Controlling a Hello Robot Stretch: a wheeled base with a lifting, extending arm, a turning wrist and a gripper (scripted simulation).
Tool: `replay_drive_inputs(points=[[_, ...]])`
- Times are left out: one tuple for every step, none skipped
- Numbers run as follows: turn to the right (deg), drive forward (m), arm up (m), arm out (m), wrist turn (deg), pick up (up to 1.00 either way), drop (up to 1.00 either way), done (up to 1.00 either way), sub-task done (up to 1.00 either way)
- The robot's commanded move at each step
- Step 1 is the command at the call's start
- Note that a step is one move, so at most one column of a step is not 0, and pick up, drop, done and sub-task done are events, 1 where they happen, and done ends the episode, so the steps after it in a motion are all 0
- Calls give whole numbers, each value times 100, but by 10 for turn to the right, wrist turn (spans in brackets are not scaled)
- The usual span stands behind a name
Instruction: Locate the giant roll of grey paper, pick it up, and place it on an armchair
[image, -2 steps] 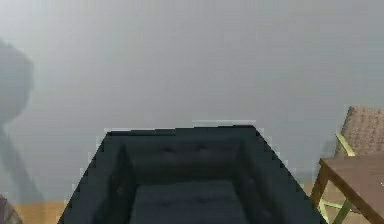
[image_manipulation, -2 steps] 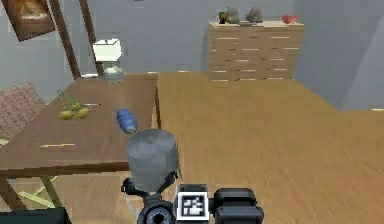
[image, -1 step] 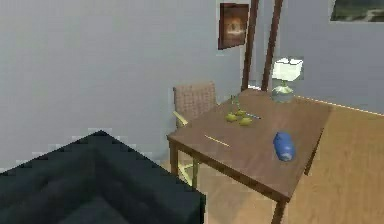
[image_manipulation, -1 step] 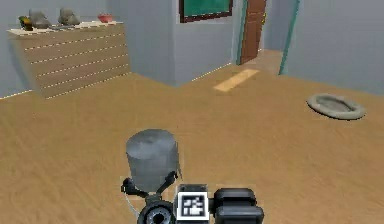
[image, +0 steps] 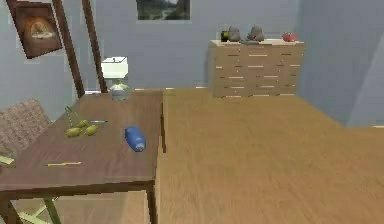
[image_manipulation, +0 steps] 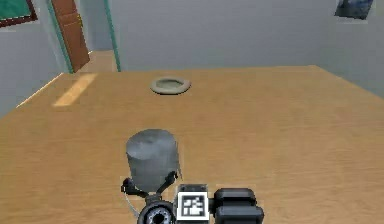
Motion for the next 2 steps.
replay_drive_inputs(points=[[390, 0, 0, 0, 0, 0, 0, 0, 0], [-450, 0, 0, 0, 0, 0, 0, 0, 0]])
